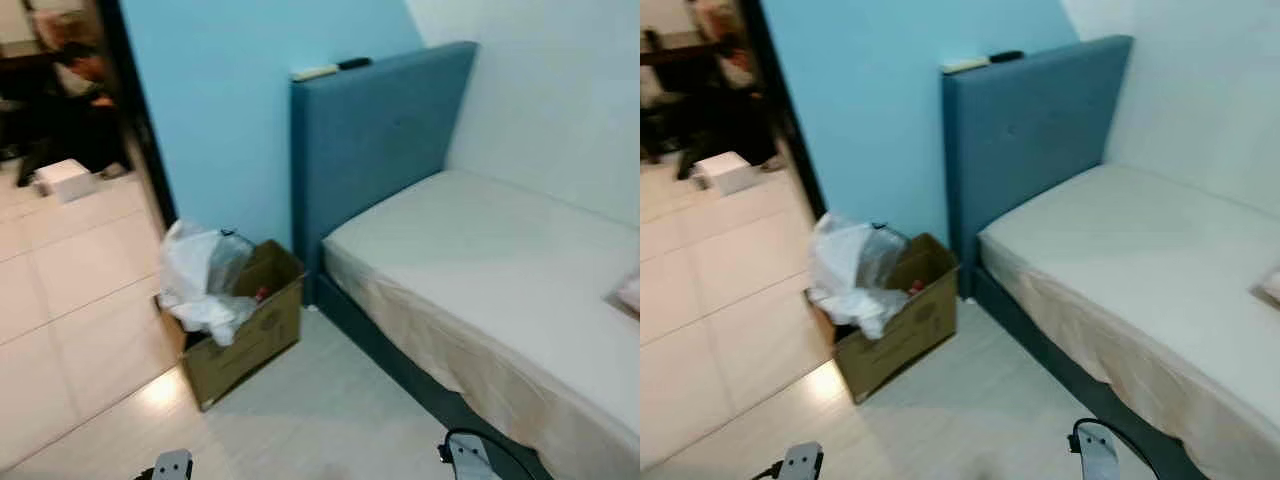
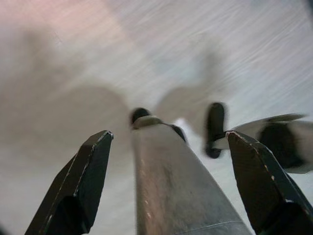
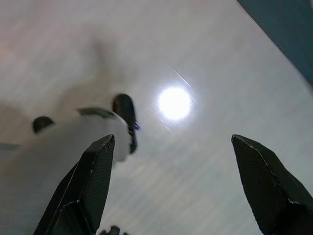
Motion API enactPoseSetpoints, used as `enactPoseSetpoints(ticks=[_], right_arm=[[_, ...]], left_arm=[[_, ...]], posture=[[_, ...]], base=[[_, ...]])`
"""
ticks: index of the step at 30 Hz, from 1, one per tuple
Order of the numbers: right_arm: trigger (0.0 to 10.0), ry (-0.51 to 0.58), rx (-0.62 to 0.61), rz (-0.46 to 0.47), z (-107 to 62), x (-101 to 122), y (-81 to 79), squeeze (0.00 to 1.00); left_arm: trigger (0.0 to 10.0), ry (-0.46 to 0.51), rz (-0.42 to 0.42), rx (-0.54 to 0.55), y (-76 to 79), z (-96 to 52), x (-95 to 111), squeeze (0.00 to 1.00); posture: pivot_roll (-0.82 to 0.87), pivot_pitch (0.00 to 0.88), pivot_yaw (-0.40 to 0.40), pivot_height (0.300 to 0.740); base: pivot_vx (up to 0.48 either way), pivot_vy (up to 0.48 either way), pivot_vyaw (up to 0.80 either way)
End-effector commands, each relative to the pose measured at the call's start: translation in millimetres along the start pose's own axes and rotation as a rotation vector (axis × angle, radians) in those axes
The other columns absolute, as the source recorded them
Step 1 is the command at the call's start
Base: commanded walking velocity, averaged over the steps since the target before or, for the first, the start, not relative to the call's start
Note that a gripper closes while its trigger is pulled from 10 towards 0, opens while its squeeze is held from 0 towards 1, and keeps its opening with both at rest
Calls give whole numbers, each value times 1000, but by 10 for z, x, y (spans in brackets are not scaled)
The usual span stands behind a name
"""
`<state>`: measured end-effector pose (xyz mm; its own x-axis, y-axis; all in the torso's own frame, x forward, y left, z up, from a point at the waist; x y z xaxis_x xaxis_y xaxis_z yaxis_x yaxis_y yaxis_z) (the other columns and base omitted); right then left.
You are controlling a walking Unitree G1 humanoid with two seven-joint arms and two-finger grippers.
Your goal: Clean up the room
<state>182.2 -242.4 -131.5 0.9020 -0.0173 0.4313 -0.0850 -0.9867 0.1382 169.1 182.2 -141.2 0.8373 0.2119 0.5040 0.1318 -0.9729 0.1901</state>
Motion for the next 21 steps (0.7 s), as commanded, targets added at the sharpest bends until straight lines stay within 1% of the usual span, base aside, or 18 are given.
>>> enactPoseSetpoints(ticks=[1,6,13,14,15,16,19,21], right_arm=[[10000,-16,-20,19,-4,-38,58,0],[10000,-17,-22,19,-5,-44,69,0],[10000,-18,-24,17,-5,-45,70,0],[10000,-26,-24,4,-6,-60,67,0],[10000,-20,-22,-10,-2,-15,55,0],[10000,-20,-22,-10,-2,-15,55,0],[10000,-9,-11,-26,5,55,-3,0],[10000,-11,-8,-28,5,45,-20,0]], left_arm=[[10000,1,65,33,-35,-7,-16,0],[10000,4,88,34,-35,-9,-14,0],[10000,8,90,39,-35,-7,-5,0],[10000,16,97,65,-61,-4,25,0],[10000,16,73,47,-17,12,55,0],[10000,16,73,47,-17,12,55,0],[10000,12,32,-9,108,42,88,0],[10000,9,40,-14,121,44,85,0]], posture=[[-56,0,-2,716],[-52,0,-12,716],[-52,0,-12,716],[-47,0,-33,716],[-46,0,-33,716],[-46,0,-33,716],[-40,0,-34,716],[-38,0,-36,716]], base=[[0,0,-731],[0,0,-731],[0,0,-731],[0,0,-731],[0,0,-731],[0,0,-731],[0,0,-731],[0,0,-734]])
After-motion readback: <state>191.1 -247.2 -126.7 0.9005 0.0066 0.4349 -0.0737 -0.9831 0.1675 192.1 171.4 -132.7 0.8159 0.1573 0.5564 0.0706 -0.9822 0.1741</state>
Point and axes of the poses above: a point about 5 cm out from each wrist's last joint towards the gripper, its own z axis pointing out of the wrist towards the gripper, its own x axis along the axis of the wrist's last joint, y = z × x, the point moved 5 cm from there along z, pointing out of the wrist towards the gripper, and after that the axes turned 2 degrees about -z, right-handed, at the moved point
